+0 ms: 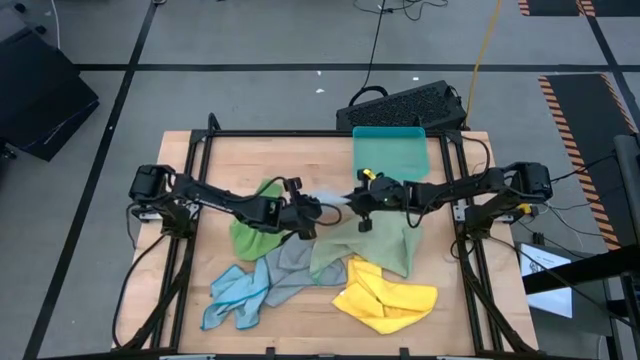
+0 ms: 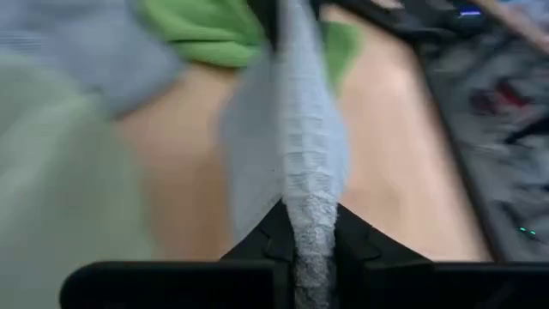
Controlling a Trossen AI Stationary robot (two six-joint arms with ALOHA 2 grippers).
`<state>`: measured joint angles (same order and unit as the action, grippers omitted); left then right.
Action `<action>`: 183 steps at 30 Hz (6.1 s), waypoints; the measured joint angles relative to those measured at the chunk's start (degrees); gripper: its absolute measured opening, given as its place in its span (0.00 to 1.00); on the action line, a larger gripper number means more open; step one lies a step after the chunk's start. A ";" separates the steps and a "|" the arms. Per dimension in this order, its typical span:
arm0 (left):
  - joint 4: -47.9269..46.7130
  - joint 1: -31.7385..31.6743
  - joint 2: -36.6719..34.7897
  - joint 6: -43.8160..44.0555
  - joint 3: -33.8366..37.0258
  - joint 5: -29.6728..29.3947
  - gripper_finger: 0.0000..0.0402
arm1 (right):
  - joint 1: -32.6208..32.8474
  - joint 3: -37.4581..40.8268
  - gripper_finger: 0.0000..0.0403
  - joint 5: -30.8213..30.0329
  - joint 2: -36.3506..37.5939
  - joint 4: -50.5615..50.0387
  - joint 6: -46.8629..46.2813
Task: Fold microfiber towels
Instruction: Put the folded gray microfiber cloth into the bin
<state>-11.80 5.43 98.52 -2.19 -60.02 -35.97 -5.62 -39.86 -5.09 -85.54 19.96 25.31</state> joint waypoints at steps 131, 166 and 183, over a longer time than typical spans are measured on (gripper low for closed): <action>25.58 -3.54 0.37 -42.45 6.15 24.42 0.06 | 9.19 -11.58 0.51 -6.80 -1.57 -23.69 -21.27; 21.56 -4.58 -0.13 -12.50 6.13 -7.81 0.54 | -1.58 6.39 0.04 4.45 27.04 -15.94 -19.28; 24.17 -7.17 -8.55 -6.87 6.18 0.15 0.46 | -26.88 7.55 0.04 21.81 29.14 2.89 -26.99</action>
<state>12.37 -1.74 89.97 -9.07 -53.85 -35.82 -32.50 -32.31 16.71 -56.40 22.86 -1.68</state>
